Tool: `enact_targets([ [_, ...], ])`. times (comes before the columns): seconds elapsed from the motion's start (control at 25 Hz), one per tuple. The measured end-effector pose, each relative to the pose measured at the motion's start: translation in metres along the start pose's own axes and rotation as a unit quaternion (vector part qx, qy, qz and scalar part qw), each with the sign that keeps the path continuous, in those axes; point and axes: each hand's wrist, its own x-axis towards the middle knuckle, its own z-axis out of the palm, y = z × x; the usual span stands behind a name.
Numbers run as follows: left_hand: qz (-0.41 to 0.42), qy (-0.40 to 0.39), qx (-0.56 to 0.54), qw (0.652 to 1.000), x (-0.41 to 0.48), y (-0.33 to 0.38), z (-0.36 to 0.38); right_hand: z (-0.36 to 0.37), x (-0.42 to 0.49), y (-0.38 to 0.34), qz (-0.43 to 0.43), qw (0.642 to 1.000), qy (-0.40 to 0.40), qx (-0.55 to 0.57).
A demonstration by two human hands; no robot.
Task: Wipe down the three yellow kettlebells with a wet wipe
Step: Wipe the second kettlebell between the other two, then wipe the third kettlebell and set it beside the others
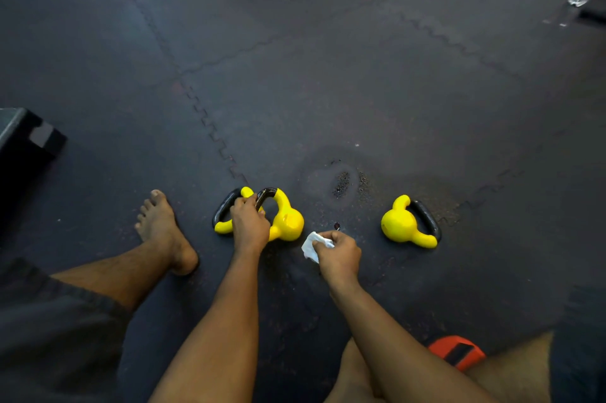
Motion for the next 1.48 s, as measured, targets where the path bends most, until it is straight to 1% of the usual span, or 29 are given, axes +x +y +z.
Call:
enact_targets([
  [0.08,-0.006,-0.003,0.019,1.000,-0.007,0.007,0.001,-0.005,-0.001,-0.004,-0.012,1.000,-0.003,-0.008],
  [0.16,0.001,0.017,0.028,0.999,-0.018,0.021,0.004,-0.018,0.000,-0.010,-0.028,0.999,-0.005,-0.017],
  [0.28,0.056,0.020,0.009,0.998,-0.031,0.049,0.015,-0.054,0.009,-0.018,-0.061,0.997,-0.013,-0.055],
  [0.36,0.086,0.000,-0.009,0.996,-0.040,0.073,0.027,-0.088,0.022,-0.022,-0.083,0.992,-0.020,-0.097],
  [0.44,0.115,-0.034,-0.036,0.992,-0.049,0.097,0.043,-0.125,0.038,-0.025,-0.094,0.982,-0.022,-0.165],
  [0.52,0.158,-0.073,-0.049,0.984,-0.058,0.120,0.063,-0.160,0.054,-0.024,-0.081,0.971,-0.027,-0.225],
  [0.6,0.200,-0.112,-0.051,0.972,-0.065,0.143,0.084,-0.187,0.068,-0.020,-0.059,0.965,-0.029,-0.253],
  [0.72,0.236,-0.151,-0.039,0.959,-0.061,0.166,0.111,-0.207,0.083,-0.011,-0.005,0.974,-0.009,-0.225],
  [0.88,0.243,-0.200,0.012,0.949,-0.031,0.193,0.142,-0.212,0.108,-0.005,0.091,0.983,0.027,-0.157],
  [0.96,0.240,-0.250,0.041,0.937,-0.016,0.207,0.158,-0.210,0.120,-0.003,0.122,0.981,0.030,-0.146],
  [1.08,0.226,-0.338,0.096,0.909,-0.004,0.215,0.184,-0.204,0.133,0.002,0.162,0.976,0.033,-0.139],
  [1.12,0.223,-0.356,0.112,0.901,-0.002,0.216,0.191,-0.202,0.137,0.004,0.168,0.976,0.037,-0.134],
  [1.2,0.223,-0.365,0.127,0.895,0.004,0.214,0.203,-0.200,0.143,0.007,0.173,0.975,0.056,-0.129],
  [1.32,0.217,-0.365,0.112,0.898,0.005,0.212,0.207,-0.197,0.146,0.009,0.186,0.972,0.078,-0.117],
  [1.48,0.195,-0.395,0.083,0.894,-0.001,0.214,0.194,-0.200,0.142,0.007,0.195,0.970,0.131,-0.064],
])
